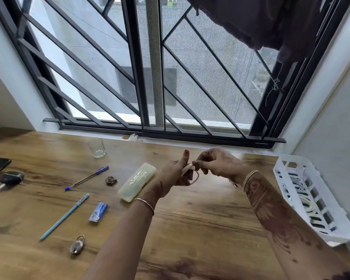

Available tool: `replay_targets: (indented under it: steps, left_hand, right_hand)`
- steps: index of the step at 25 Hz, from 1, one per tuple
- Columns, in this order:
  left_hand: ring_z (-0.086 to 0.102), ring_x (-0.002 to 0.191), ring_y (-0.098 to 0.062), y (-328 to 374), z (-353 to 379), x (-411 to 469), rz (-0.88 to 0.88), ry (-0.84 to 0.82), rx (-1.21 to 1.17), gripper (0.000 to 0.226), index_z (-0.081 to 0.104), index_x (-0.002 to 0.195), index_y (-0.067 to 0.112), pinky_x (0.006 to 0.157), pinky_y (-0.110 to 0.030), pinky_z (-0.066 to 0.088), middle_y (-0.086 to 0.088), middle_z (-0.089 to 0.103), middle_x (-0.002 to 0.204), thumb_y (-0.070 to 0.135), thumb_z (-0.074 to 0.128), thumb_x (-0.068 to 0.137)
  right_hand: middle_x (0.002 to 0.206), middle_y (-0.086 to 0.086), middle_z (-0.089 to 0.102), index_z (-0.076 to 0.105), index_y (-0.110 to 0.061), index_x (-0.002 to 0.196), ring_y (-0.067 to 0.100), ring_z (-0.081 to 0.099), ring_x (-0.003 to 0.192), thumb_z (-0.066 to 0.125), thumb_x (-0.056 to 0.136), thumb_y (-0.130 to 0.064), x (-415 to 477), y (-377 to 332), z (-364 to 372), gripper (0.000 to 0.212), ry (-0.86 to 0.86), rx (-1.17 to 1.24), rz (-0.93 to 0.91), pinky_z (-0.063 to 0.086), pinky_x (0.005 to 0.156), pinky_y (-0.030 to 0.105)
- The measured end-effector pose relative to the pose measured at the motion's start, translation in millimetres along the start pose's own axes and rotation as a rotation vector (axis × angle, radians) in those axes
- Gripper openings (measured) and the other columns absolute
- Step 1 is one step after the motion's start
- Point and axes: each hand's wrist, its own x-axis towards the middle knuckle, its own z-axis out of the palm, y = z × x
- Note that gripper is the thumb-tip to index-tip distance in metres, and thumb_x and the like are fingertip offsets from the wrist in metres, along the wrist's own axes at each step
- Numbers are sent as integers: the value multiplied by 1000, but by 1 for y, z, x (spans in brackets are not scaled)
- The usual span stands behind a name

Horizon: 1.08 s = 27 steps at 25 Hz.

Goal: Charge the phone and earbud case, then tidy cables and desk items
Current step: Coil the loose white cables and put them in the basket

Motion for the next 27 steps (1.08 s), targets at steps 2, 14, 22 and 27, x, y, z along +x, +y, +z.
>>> replay_targets:
  steps: [2, 14, 22, 27]
  left_hand:
    - [39, 38, -4, 2, -5, -4, -34, -90, -136, 47, 57, 73, 9, 44, -17, 41, 3, 50, 52, 52, 47, 91]
    - [21, 24, -3, -4, -7, -8, -120, -105, -858, 31, 50, 57, 15, 28, -10, 19, 8, 37, 39, 29, 63, 82]
    - [21, 20, -4, -22, 0, 3, -126, -56, -1153, 47, 30, 52, 21, 25, -10, 24, 9, 25, 29, 30, 53, 92]
    - [31, 23, -3, -20, 3, 6, -68, 175, -1156, 40, 45, 58, 16, 31, -12, 37, 8, 29, 33, 30, 53, 94]
  right_hand:
    - [52, -9, 56, 69, -19, 73, 4, 35, 45, 65, 89, -27, 0, 5, 4, 18, 1, 118, -52, 27, 42, 16]
    - [79, -1, 65, 73, -14, 86, 9, 55, 72, 66, 87, -19, 14, 23, 52, 8, 415, 317, -115, 43, 67, 20]
    - [77, -15, 52, 72, -13, 101, 9, 51, 77, 54, 95, -21, 7, 34, 63, 20, 371, -240, -84, 34, 71, 16]
    - [67, -2, 65, 72, -14, 92, 10, 55, 57, 55, 94, -21, -1, 37, 71, 18, 265, 67, 72, 50, 64, 28]
